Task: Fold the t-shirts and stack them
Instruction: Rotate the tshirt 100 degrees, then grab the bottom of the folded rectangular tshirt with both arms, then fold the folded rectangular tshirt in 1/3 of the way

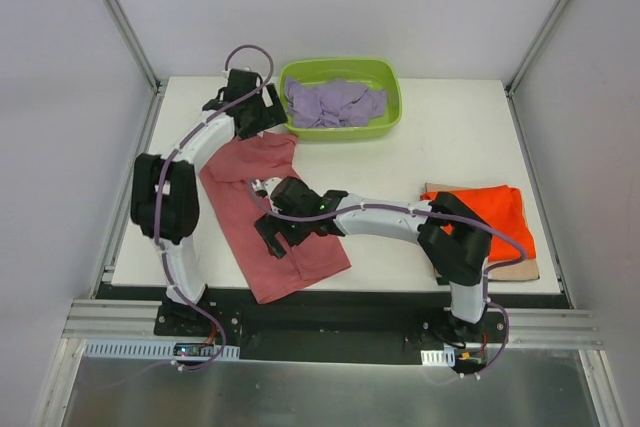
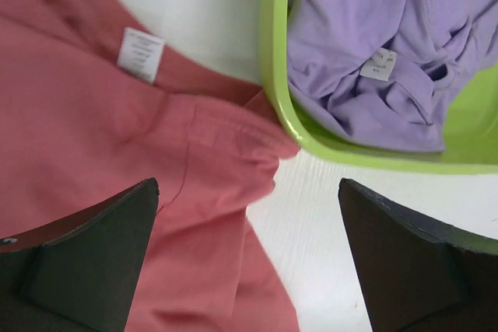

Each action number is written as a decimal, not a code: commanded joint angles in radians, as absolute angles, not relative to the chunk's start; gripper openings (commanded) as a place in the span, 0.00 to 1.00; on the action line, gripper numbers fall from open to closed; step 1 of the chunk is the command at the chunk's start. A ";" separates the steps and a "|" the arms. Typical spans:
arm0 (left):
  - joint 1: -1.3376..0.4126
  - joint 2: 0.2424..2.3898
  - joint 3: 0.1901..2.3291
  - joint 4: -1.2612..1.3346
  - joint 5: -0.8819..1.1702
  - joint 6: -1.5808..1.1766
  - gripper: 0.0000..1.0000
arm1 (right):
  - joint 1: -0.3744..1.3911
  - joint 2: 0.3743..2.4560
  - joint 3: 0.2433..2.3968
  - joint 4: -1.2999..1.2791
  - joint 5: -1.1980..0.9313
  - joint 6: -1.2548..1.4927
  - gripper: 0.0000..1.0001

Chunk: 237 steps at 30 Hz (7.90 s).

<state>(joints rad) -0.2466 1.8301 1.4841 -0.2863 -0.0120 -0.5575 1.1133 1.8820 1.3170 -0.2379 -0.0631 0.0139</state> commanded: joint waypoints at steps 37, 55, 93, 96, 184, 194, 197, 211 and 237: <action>0.040 2.552 2.143 -0.298 0.097 -0.751 0.99 | 1.025 1.815 1.022 -0.169 -0.178 0.172 0.96; 0.040 2.423 2.272 -0.302 0.206 -0.733 0.99 | 0.959 1.666 1.095 -0.152 -0.032 0.160 0.96; -0.960 0.880 0.476 -0.584 0.098 -1.014 0.74 | 0.805 1.336 0.666 -0.258 -0.206 0.291 0.87; -0.959 0.922 0.469 -0.583 0.115 -1.015 0.72 | 0.807 1.336 0.663 -0.253 -0.198 0.290 0.85; 0.020 1.413 0.891 -0.179 0.057 -0.703 0.00 | 0.779 2.259 1.928 0.026 -0.061 -0.003 0.04; 0.028 1.516 0.913 -0.189 0.006 -0.745 0.04 | 0.765 2.376 2.002 0.045 -0.038 0.049 0.11; 0.028 1.499 0.916 -0.209 -0.078 -0.759 0.24 | 0.764 2.378 2.016 0.041 -0.052 0.051 0.22; -0.024 1.304 0.887 -0.249 0.120 -0.723 0.99 | 0.767 2.091 1.786 -0.127 -0.232 -0.017 1.00; -0.021 1.868 1.236 -0.367 0.043 -0.693 0.99 | 0.746 2.238 1.755 -0.328 -0.281 0.014 0.96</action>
<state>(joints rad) -0.0216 1.8347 1.2282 -0.2974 0.0635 -0.6842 0.7544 2.2391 1.7321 -0.2554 -0.2790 0.0132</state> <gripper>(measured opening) 0.990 0.959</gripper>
